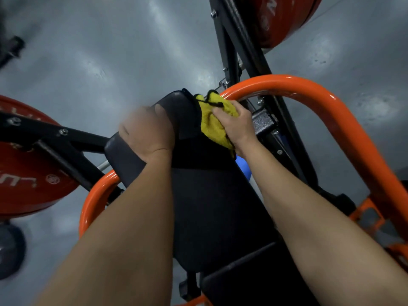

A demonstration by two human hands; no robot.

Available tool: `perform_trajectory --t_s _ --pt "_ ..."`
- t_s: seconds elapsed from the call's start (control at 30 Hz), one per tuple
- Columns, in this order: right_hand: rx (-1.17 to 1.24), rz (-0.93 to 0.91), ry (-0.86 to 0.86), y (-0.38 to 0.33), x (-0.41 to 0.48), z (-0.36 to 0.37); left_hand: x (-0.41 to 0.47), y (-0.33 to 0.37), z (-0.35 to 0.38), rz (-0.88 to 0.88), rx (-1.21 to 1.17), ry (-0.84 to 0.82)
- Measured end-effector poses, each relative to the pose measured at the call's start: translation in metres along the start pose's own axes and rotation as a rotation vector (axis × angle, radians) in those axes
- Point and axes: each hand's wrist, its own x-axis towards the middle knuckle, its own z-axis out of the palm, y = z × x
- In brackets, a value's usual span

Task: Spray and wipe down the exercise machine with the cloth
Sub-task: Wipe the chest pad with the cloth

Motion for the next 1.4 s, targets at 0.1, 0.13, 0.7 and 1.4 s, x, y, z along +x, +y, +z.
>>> perform_trajectory --t_s 0.1,0.13,0.7,1.4 --pt "-0.010 0.071 0.004 0.034 -0.032 -0.037 0.000 -0.001 -0.001 0.001 0.002 -0.013" --pt "-0.035 0.093 0.020 0.047 -0.046 -0.052 0.000 -0.001 -0.001 0.002 -0.003 -0.008" --pt "-0.131 0.046 0.080 0.034 -0.054 -0.045 0.001 -0.002 0.001 -0.010 0.002 0.019" --pt "-0.196 0.154 0.142 0.053 -0.086 -0.073 0.000 0.002 -0.004 -0.024 -0.008 -0.026"
